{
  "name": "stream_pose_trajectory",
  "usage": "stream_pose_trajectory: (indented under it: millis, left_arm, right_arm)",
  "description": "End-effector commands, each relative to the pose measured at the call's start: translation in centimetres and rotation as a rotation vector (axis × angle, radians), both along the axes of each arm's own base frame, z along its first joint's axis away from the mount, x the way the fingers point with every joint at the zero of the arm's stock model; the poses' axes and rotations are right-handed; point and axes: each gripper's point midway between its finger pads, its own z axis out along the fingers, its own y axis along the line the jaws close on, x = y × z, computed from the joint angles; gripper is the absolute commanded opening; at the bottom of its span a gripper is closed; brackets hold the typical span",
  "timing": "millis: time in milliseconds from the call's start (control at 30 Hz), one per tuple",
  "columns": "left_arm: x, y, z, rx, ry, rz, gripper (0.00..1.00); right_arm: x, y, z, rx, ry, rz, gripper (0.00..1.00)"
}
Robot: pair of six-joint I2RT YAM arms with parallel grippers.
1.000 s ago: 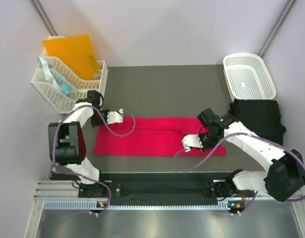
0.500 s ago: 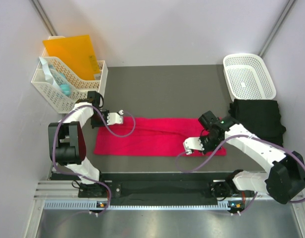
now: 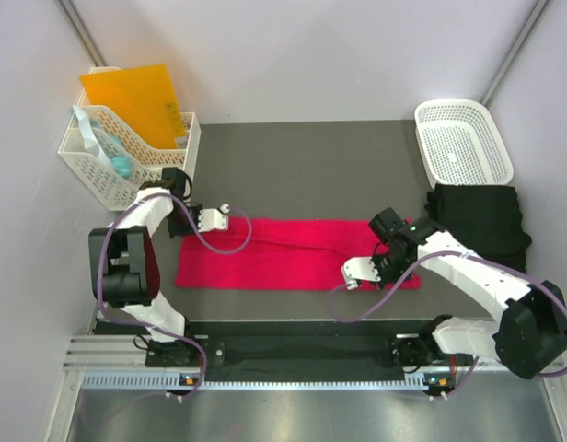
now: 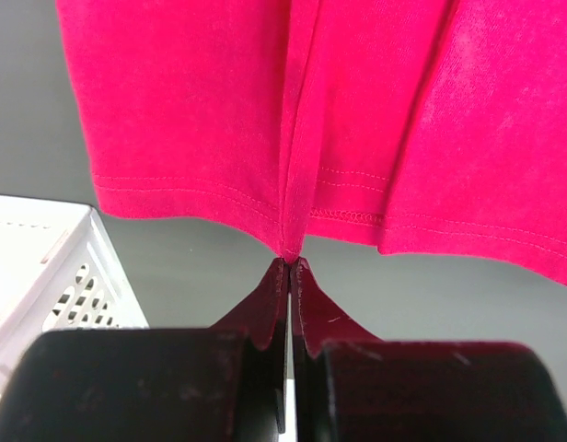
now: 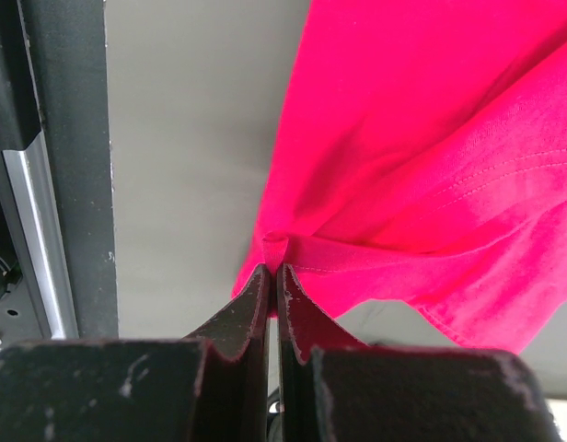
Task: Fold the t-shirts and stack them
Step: Fold the tshirt
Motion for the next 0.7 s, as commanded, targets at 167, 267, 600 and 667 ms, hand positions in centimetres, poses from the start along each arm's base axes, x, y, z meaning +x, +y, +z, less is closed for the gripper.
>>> stream_pose_trajectory:
  millis: [167, 267, 600, 667]
  left_arm:
    - [-0.9, -0.2, 2.2, -0.008, 0.011, -0.036, 0.0]
    - [-1.3, -0.3, 2.4, -0.013, 0.027, -0.041, 0.0]
    - [-1.7, 0.1, 2.5, -0.013, 0.042, -0.026, 0.0]
    - [-2.3, 0.2, 1.9, -0.005, 0.07, -0.027, 0.0]
  right_arm:
    - [-0.7, 0.0, 0.2, -0.001, 0.007, 0.036, 0.0]
    - [-1.0, -0.3, 0.0, -0.01, 0.015, 0.038, 0.0]
    - [-1.3, -0.6, -0.3, -0.019, 0.023, 0.043, 0.0]
    - [-1.2, -0.4, -0.3, -0.016, 0.022, 0.043, 0.0]
